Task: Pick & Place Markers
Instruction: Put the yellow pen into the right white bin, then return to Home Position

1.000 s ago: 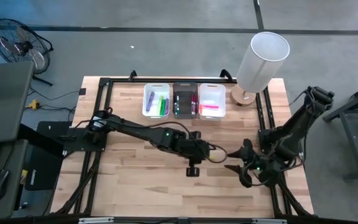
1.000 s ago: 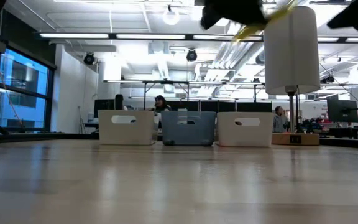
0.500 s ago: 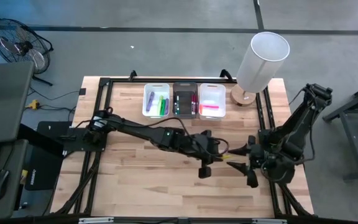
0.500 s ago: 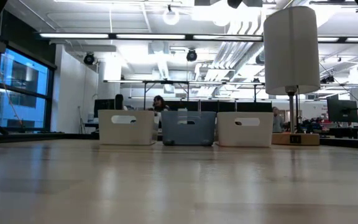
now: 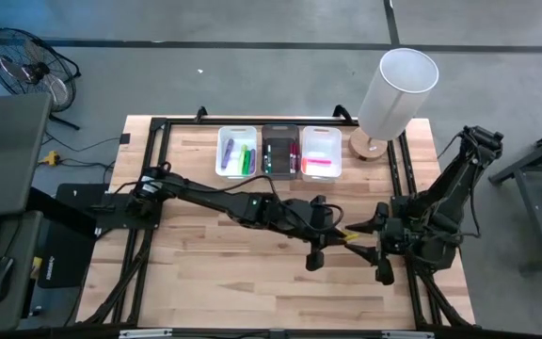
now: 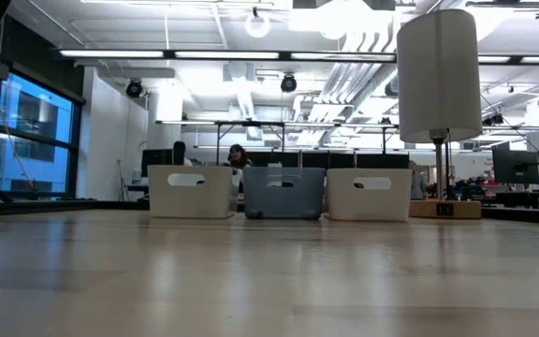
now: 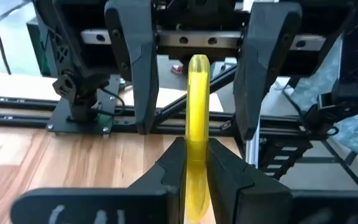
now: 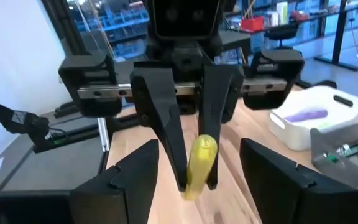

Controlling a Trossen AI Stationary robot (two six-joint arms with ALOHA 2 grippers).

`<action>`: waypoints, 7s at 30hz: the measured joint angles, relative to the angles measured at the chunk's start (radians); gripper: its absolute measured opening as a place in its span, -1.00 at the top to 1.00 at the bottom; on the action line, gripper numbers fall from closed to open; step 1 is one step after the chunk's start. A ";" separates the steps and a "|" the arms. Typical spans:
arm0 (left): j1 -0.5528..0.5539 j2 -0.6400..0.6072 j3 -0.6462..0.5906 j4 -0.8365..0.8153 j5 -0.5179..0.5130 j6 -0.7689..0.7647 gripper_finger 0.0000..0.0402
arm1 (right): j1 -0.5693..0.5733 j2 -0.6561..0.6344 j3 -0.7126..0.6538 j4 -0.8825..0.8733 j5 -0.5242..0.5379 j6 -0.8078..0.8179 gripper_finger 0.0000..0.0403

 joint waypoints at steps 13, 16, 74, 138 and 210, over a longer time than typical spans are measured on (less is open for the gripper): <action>0.000 0.000 0.000 0.003 -0.001 -0.001 0.81 | 0.000 0.000 0.000 0.052 0.001 -0.079 0.61; 0.000 0.000 0.000 0.003 -0.001 0.000 0.81 | 0.000 0.000 0.000 0.052 0.001 -0.091 0.83; -0.020 -0.358 -0.158 -0.904 -0.471 -0.262 -0.06 | -0.001 -0.037 0.000 -0.408 -0.055 0.311 0.87; -0.019 -1.633 -1.843 0.556 -0.372 -0.370 0.10 | -1.058 0.239 0.001 -0.293 -0.337 0.392 0.87; 0.110 -1.775 -1.844 0.439 -0.189 -0.313 0.10 | -0.518 0.066 0.000 -0.329 -0.132 0.376 0.59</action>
